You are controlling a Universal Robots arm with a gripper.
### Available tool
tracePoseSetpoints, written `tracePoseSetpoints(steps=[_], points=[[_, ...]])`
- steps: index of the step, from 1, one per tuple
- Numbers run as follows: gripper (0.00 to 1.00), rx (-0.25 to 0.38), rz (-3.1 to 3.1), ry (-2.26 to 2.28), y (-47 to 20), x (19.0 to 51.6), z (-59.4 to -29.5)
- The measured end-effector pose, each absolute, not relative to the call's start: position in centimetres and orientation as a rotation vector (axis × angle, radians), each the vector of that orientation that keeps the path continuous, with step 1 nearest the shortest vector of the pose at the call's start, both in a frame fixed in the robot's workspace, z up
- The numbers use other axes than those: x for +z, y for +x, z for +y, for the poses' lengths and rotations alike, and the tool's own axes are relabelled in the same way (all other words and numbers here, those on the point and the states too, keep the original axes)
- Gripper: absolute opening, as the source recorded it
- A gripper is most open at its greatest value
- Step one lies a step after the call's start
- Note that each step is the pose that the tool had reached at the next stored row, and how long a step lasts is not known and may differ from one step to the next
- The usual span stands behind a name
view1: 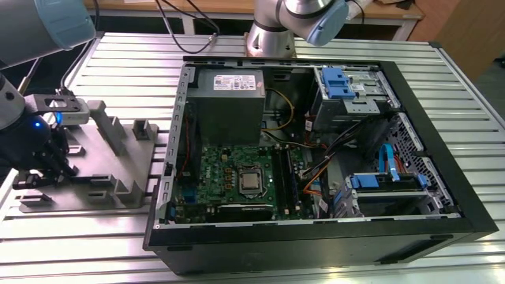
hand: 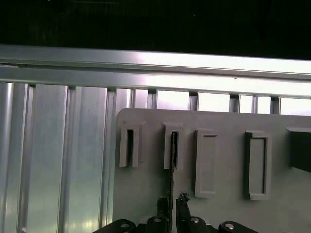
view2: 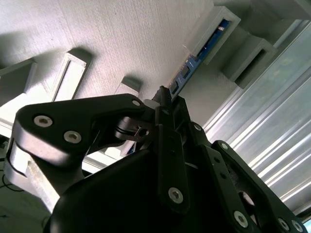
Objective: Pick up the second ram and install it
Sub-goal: 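Pick up the second ram and move it above second insertion slot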
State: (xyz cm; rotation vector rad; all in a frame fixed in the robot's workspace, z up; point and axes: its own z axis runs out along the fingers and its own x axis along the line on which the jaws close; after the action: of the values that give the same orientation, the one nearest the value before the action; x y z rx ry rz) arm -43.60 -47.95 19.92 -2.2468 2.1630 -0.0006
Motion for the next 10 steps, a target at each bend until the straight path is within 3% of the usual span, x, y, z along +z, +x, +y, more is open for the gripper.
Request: tracePoseSetpoints(steps=[10], points=[[0.21,0.0,2.163,-2.247,-43.6,19.96,-47.95]])
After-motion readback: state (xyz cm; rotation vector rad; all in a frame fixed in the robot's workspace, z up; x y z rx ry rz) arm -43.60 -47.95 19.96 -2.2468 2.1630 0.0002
